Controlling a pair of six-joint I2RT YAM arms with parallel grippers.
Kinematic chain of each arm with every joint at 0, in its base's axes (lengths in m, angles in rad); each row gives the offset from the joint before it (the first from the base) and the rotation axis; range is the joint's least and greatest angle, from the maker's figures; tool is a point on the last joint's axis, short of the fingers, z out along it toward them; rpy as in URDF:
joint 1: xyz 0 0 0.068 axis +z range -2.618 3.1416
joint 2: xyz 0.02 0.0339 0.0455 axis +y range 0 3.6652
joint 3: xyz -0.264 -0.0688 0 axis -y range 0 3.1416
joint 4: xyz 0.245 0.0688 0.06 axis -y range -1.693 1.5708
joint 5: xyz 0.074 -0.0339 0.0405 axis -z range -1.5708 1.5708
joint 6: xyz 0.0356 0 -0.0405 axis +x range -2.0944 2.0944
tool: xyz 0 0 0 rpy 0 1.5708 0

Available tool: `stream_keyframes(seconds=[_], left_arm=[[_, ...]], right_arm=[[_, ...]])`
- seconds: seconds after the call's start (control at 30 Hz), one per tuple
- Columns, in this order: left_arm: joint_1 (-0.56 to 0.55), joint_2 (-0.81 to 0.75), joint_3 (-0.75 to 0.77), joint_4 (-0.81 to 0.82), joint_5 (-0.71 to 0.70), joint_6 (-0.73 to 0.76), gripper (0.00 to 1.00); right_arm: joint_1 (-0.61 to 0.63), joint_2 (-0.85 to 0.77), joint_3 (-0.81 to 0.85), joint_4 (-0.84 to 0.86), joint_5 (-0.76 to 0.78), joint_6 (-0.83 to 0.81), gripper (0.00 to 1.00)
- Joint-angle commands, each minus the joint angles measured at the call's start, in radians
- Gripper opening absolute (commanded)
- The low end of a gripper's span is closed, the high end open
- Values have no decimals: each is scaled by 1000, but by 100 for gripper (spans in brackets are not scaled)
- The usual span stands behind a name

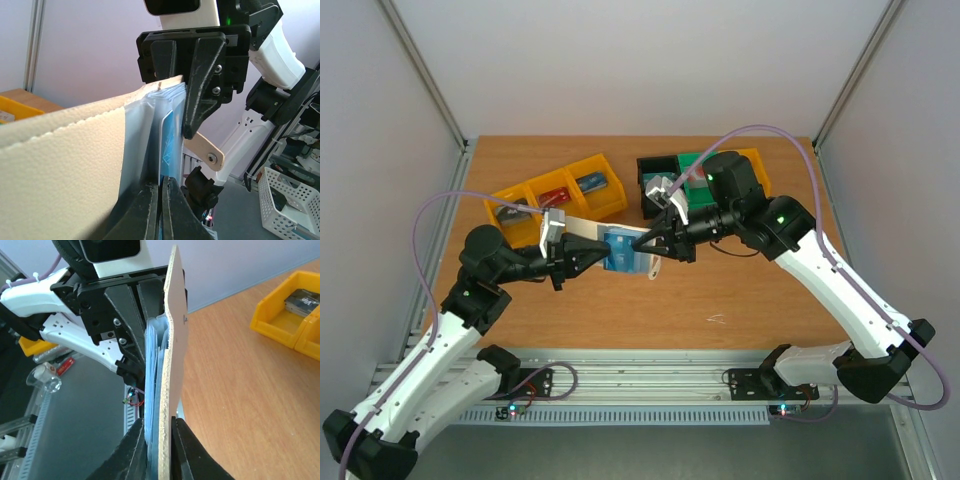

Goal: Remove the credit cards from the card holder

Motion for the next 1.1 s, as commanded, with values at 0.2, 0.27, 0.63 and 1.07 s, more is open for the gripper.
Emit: stream_keyframes(seconds=[0.2,0.27,0.63,1.07], left_arm=[[37,-9,-14,59,-4,-22,0],[37,-7,-14,59,3,-15,0],[39,-2,-18,72,11,8,0],[39,14,-26,125,7,-3,0]], right_arm=[[-62,-34,-14,-56,-54,-14,4],[-64,-30,0,-82,-63,-22,3],[-74,-6,12,-111,-44,-22,20],[-73,32,-31,102,-132,108,28]])
